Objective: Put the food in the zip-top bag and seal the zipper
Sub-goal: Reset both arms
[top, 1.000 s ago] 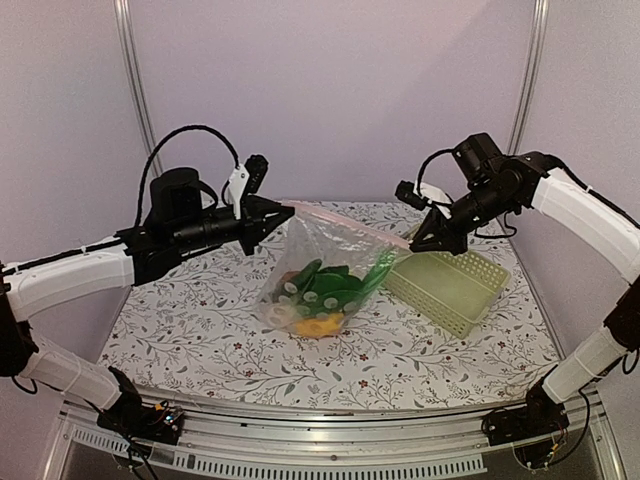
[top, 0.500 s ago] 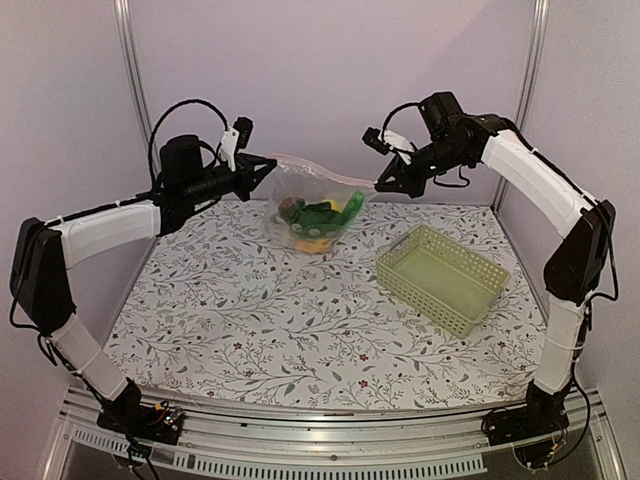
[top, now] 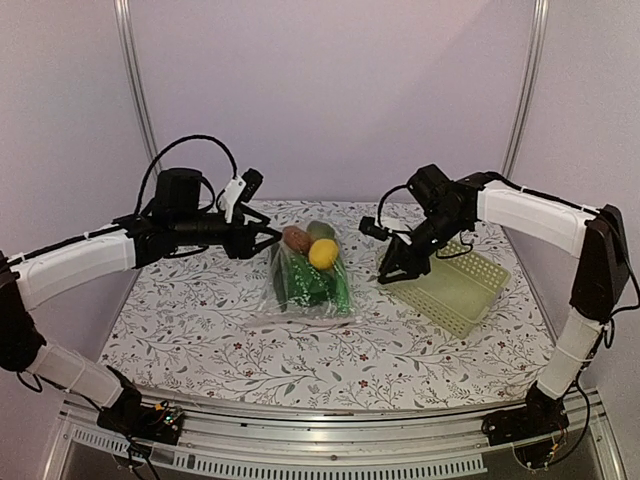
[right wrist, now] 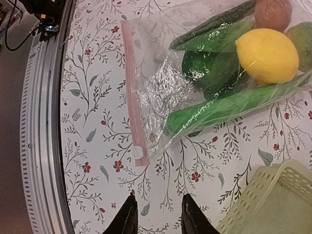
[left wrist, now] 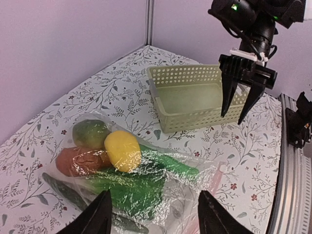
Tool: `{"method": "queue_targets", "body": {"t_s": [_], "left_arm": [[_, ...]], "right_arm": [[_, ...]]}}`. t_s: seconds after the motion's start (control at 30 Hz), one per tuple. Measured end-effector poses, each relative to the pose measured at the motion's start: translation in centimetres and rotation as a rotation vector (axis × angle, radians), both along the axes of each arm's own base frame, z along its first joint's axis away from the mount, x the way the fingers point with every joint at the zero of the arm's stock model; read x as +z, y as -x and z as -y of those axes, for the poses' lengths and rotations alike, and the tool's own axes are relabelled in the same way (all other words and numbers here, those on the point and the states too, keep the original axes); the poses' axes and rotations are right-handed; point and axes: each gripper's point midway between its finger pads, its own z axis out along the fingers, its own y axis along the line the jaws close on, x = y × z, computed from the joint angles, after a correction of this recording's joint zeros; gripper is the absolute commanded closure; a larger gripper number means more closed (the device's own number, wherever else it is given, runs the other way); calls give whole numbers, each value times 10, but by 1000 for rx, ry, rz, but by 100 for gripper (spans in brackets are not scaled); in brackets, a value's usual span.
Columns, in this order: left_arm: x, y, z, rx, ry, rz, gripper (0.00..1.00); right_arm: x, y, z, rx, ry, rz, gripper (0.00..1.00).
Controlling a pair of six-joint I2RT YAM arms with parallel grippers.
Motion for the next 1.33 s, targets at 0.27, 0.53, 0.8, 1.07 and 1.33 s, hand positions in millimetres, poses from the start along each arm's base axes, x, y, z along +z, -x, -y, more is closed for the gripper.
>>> {"method": "queue_targets", "body": {"t_s": [0.27, 0.53, 0.8, 1.07, 1.33], "left_arm": [[63, 26, -39, 108, -35, 136, 20], [110, -15, -102, 516, -95, 296, 1], [100, -35, -131, 724, -113, 324, 0], [41, -35, -147, 782, -130, 282, 0], [56, -39, -152, 814, -59, 311, 0]], "right_arm": [[115, 12, 36, -79, -190, 227, 58], [165, -39, 100, -389, -275, 393, 3], [182, -86, 204, -889, -338, 579, 1], [132, -91, 216, -1044, -392, 542, 1], [127, -93, 230, -1102, -425, 555, 1]]}}
